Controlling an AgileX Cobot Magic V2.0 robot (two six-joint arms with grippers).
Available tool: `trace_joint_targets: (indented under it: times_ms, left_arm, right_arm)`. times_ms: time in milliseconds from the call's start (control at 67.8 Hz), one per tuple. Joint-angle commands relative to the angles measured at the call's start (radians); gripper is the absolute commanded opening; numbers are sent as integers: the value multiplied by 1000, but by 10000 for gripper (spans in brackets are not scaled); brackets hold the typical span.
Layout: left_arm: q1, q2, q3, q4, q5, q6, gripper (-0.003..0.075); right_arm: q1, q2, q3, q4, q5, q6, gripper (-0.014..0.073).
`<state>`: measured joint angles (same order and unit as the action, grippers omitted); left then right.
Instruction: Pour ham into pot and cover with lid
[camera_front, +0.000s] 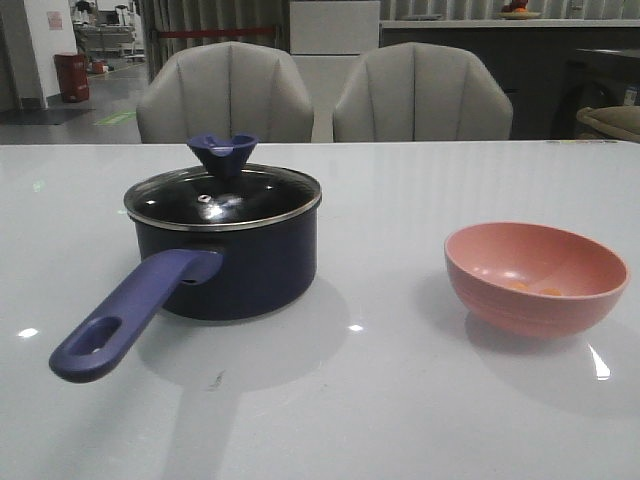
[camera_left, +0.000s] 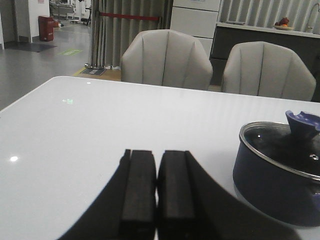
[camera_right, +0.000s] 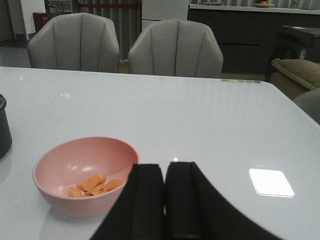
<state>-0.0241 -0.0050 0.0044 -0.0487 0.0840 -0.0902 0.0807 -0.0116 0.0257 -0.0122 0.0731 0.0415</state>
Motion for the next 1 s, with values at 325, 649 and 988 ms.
trace_joint_targets:
  times_ms: [325,649,988]
  left_arm:
    - [-2,-19,21,-7,-84,-9,112]
    - [-2,-19,21,-7,-84,-9,112]
    - [-2,-19,21,-1,-336,-9,112]
  right_arm:
    - [-4,-18,-4,-8,-81,-5,145]
    - [-4,-18,-4,-8,-80,-5,145]
    - [-4,-18,-4,-8,-80,-5,145]
